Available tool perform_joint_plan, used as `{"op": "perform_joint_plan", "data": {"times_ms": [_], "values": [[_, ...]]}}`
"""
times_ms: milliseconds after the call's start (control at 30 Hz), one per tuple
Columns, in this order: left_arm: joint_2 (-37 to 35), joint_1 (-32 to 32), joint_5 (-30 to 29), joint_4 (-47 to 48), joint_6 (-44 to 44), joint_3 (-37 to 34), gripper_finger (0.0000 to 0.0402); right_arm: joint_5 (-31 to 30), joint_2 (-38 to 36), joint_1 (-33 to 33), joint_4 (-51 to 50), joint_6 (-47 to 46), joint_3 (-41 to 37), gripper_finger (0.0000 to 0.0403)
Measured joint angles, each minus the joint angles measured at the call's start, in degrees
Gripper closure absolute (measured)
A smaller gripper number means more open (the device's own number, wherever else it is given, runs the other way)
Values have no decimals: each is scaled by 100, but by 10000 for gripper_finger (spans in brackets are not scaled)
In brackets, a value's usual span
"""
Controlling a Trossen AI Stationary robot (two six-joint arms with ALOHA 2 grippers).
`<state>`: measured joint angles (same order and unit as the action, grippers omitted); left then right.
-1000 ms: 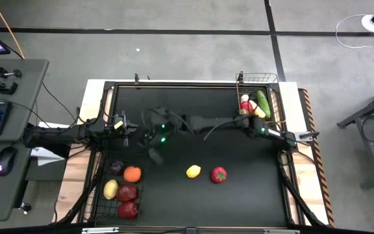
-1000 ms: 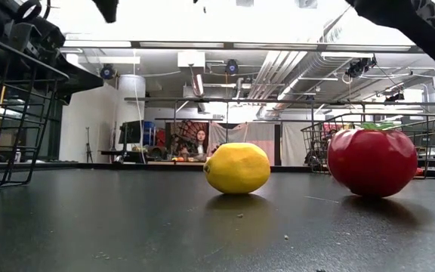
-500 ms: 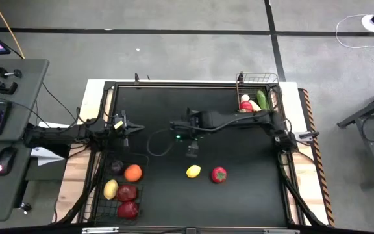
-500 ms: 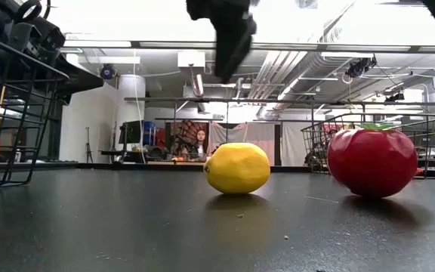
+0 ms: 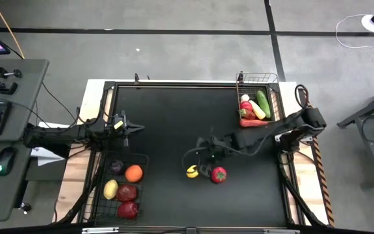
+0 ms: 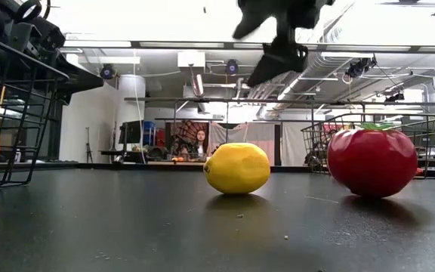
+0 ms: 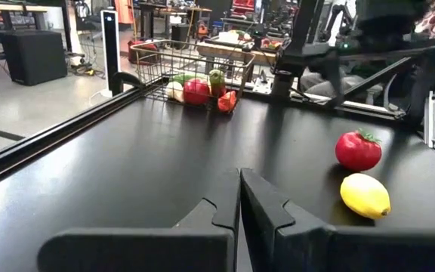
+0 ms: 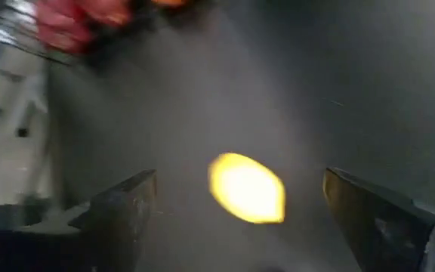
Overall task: Sort produce into baskets
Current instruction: Put the lemon into the left wire basket
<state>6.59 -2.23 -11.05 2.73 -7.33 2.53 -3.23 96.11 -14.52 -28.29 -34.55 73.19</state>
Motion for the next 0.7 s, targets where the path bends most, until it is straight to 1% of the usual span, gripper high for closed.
{"op": "perform_joint_plan", "data": {"times_ms": [100, 167, 233, 400, 467, 567, 633, 700], "values": [[0, -1, -2, -1, 0, 0, 401, 62, 81, -149, 366, -151, -56, 36], [0, -1, 0, 5, 0, 1, 401, 353, 270, -217, 442, 7, -15, 36], [0, 0, -2, 1, 0, 1, 401, 555, 458, -282, 399, 340, 72, 36], [0, -1, -2, 1, 0, -1, 401, 516, 838, -459, 307, 1718, 352, 36], [0, -1, -2, 2, 0, 0, 401, 389, 1011, -495, 307, 2271, 420, 36], [0, -1, -2, 3, 0, 0, 401, -7, 1196, -503, 342, 2900, 531, 36], [0, -1, -2, 2, 0, -1, 401, -330, 1316, -503, 332, 3217, 550, 36], [0, 1, -2, 1, 0, 1, 401, -516, 1414, -467, 316, 3410, 550, 36]]}}
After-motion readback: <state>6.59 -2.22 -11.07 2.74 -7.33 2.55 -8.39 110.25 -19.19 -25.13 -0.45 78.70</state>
